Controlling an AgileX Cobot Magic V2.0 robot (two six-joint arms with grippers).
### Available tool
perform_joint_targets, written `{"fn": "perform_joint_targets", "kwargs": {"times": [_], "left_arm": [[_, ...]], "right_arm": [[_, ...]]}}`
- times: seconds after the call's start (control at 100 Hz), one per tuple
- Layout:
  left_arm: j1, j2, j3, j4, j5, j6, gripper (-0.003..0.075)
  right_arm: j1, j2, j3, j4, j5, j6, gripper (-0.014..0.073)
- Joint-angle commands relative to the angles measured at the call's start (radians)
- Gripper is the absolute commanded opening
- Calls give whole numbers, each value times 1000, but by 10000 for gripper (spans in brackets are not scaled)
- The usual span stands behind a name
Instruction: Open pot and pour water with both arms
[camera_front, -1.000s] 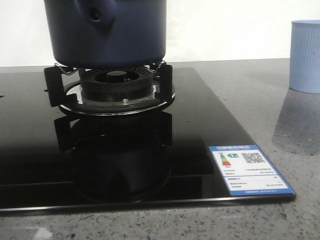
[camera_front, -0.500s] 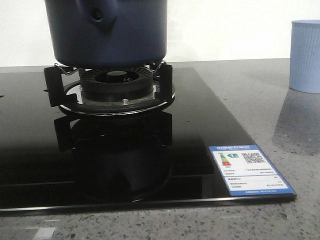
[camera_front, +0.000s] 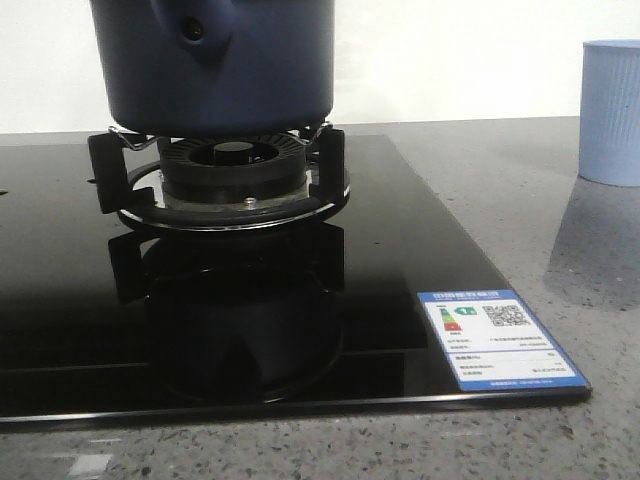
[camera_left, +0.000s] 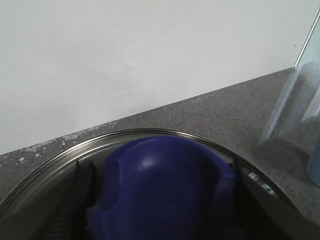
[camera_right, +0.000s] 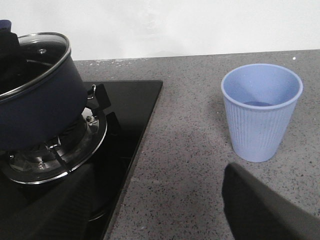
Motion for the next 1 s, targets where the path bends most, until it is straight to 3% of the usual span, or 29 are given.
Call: {"fn": "perform_joint_targets", "kwargs": {"times": [0.0,0.09,0.38,0.72,0.99], "left_arm": [[-4,-33,-34,-8,-63,-6,393],[-4,-40,-34,-8,-63,-6,360],[11,-163,-34,33,-68,-6,358],[162,-341,-34,35,-47,-6,358],[258,-426,-34,35,11,-6,358]], "right_arm": [[3,8,-37,9,-70,-12,484],[3,8,-37,-1,-76,-12,484],[3,8,-12,-142,-108,-12,484],[3,27,170,-150,-386,-8,484],[3,231,224,-155,-591,-8,484]]}}
